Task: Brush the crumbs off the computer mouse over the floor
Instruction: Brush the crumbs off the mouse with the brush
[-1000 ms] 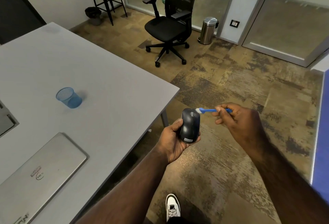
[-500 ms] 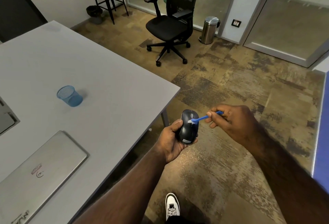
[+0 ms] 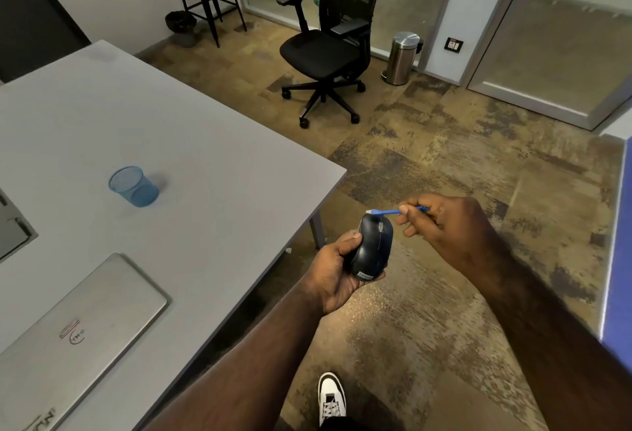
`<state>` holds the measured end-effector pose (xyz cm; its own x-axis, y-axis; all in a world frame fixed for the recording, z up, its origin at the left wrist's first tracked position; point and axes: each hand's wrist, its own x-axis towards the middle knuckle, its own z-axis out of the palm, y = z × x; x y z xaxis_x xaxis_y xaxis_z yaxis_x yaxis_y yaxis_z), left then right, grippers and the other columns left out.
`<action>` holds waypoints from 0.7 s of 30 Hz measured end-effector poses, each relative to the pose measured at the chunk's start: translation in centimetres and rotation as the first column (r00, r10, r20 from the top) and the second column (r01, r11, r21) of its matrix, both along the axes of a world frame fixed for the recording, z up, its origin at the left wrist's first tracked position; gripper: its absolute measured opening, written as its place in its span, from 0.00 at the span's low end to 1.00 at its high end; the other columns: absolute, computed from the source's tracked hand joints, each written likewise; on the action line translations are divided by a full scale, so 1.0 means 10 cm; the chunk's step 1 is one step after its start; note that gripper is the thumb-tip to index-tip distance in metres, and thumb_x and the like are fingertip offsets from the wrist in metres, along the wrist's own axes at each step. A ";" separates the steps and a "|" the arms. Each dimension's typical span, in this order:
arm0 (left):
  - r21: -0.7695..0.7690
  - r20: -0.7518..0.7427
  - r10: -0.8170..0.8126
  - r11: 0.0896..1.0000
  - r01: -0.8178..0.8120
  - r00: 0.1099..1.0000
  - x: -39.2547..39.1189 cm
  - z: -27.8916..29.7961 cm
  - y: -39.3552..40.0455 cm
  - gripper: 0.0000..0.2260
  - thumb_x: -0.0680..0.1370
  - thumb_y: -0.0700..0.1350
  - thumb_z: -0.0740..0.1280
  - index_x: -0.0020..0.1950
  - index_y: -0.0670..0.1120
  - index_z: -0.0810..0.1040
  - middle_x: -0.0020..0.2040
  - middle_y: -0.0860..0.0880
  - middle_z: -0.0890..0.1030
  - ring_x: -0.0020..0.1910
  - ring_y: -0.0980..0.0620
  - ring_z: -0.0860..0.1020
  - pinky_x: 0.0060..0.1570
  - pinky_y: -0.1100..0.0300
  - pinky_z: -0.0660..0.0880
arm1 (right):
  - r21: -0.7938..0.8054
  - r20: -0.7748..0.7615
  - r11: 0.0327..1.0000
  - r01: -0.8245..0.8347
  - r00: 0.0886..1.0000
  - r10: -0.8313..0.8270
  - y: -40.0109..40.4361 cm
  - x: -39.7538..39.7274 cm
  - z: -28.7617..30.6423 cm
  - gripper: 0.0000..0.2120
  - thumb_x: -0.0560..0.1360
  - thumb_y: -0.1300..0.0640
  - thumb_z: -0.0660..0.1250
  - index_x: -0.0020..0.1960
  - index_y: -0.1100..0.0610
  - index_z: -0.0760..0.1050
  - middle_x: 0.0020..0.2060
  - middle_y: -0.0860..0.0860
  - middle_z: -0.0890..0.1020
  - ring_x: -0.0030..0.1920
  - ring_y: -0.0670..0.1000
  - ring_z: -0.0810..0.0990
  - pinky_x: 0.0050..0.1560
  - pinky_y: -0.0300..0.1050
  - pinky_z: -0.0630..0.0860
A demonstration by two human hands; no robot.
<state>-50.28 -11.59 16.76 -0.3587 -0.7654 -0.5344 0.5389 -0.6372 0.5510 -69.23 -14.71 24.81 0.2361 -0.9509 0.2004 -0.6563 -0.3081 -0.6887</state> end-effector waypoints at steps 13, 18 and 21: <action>0.059 -0.058 0.073 0.996 -0.070 0.996 0.07 -0.02 -0.02 0.21 0.81 0.47 0.56 0.70 0.38 0.69 0.54 0.36 0.79 0.44 0.40 0.81 0.43 0.50 0.81 | 0.084 0.050 0.989 -0.119 0.992 0.115 0.13 -0.14 -0.06 0.05 0.77 0.59 0.69 0.50 0.55 0.83 0.37 0.44 0.87 0.33 0.39 0.85 0.37 0.41 0.83; 0.086 -0.092 0.077 0.994 -0.069 0.993 0.07 -0.02 -0.01 0.21 0.81 0.47 0.56 0.70 0.38 0.70 0.55 0.36 0.79 0.47 0.38 0.80 0.46 0.47 0.81 | 0.007 -0.004 1.000 0.030 1.000 -0.030 0.08 -0.19 -0.08 0.07 0.78 0.57 0.67 0.50 0.56 0.84 0.37 0.45 0.87 0.34 0.39 0.85 0.37 0.44 0.83; 0.077 -0.086 0.084 0.994 -0.078 0.993 0.07 -0.02 -0.04 0.21 0.81 0.48 0.56 0.70 0.38 0.70 0.57 0.36 0.78 0.48 0.38 0.80 0.47 0.47 0.81 | 0.010 0.029 0.994 -0.106 0.994 0.106 0.12 -0.14 -0.06 0.05 0.77 0.61 0.69 0.49 0.56 0.83 0.37 0.43 0.86 0.33 0.39 0.85 0.36 0.43 0.83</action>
